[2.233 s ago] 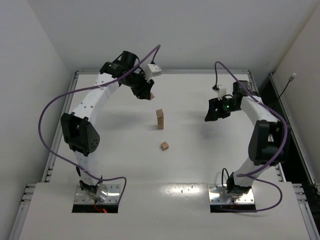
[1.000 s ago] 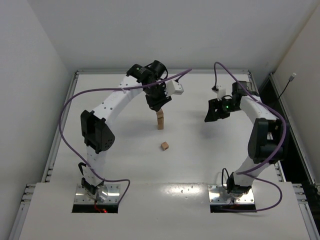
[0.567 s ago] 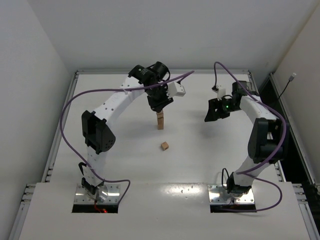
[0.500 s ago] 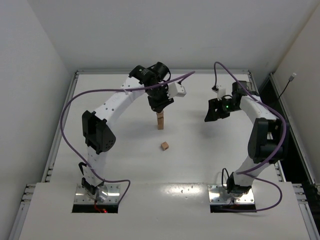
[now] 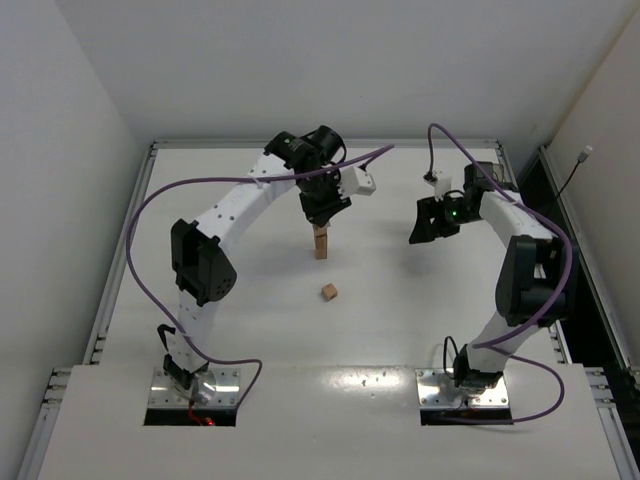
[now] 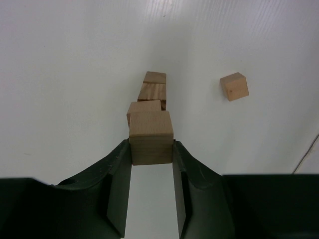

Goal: Build the wood block tower

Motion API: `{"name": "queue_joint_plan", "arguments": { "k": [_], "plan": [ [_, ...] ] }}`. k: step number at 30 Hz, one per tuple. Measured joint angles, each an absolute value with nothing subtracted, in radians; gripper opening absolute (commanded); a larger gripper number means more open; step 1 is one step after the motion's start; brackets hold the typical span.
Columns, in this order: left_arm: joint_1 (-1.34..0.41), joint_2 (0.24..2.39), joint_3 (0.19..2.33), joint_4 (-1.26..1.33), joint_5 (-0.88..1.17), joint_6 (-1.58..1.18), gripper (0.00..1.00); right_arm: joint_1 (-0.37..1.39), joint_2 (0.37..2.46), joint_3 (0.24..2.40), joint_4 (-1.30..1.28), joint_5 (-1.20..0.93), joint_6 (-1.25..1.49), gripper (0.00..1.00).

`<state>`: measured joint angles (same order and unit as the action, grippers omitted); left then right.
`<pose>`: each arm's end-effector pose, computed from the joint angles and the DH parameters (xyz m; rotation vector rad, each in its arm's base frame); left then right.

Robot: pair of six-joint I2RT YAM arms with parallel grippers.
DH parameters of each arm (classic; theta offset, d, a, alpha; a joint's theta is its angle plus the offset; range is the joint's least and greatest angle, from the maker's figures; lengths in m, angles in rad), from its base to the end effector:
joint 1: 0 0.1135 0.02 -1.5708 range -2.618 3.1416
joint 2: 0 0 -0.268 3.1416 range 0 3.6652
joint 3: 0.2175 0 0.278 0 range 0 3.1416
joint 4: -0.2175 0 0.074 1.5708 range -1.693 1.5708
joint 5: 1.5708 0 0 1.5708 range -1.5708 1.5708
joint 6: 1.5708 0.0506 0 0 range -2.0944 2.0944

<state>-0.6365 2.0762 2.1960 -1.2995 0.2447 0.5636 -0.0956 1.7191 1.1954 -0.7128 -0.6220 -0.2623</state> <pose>0.3618 -0.2827 0.3262 1.6016 2.2226 -0.3563 0.3636 -0.0053 0.1860 -0.3584 2.5899 0.7474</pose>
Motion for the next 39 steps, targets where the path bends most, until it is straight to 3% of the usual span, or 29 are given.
{"name": "queue_joint_plan", "arguments": {
  "k": [39],
  "plan": [
    [-0.636, 2.078, 2.202, -1.300, 0.202, 0.564, 0.02, -0.096, 1.752, 1.205, -0.714, -0.629, -0.262, 0.59]
  ]
}}
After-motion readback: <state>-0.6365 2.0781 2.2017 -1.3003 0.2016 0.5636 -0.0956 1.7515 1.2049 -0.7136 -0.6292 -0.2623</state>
